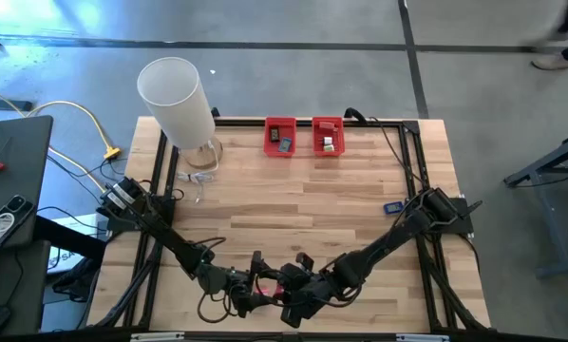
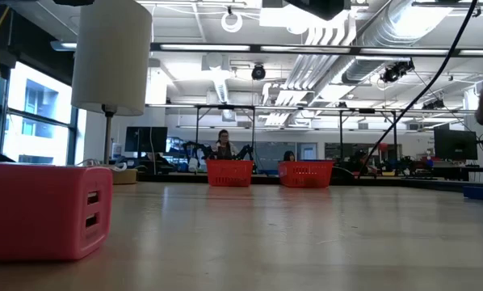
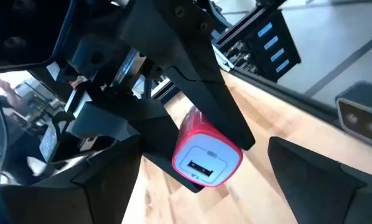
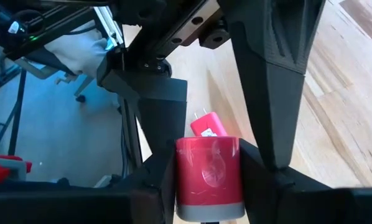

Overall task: Pick & Place Office items
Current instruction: Put the pink white charger adapter into the right red bin

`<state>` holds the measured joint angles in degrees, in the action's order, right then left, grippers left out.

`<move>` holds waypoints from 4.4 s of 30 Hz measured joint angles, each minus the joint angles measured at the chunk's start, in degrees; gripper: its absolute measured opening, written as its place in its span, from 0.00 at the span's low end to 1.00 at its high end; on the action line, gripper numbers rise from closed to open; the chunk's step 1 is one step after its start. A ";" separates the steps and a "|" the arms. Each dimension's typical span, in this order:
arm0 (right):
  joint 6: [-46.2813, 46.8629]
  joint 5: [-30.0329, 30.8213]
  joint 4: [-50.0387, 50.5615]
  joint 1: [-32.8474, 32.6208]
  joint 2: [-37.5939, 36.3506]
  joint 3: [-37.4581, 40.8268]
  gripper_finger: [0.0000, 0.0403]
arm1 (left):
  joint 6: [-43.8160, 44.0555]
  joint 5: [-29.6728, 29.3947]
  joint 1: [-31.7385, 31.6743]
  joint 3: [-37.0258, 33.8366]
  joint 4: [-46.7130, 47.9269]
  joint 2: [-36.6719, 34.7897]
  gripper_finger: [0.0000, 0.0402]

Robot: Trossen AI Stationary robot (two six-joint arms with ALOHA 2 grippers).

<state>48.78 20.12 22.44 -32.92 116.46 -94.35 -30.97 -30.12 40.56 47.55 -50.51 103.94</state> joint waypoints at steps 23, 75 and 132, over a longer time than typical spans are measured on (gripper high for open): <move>-1.01 -1.02 -0.25 0.78 0.00 0.00 0.31 | 3.62 -0.01 -0.03 0.00 -0.25 0.00 0.85; -1.35 -2.86 -0.42 2.24 0.00 -0.02 0.30 | -5.39 0.34 -0.38 0.00 -0.72 -0.02 0.65; -1.71 -2.23 -1.16 3.33 0.02 0.00 0.30 | -9.32 1.54 1.73 0.11 -5.55 -0.04 0.65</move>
<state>47.07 17.89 21.28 -29.58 116.49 -94.35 -40.29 -28.58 42.29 47.66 -56.05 103.90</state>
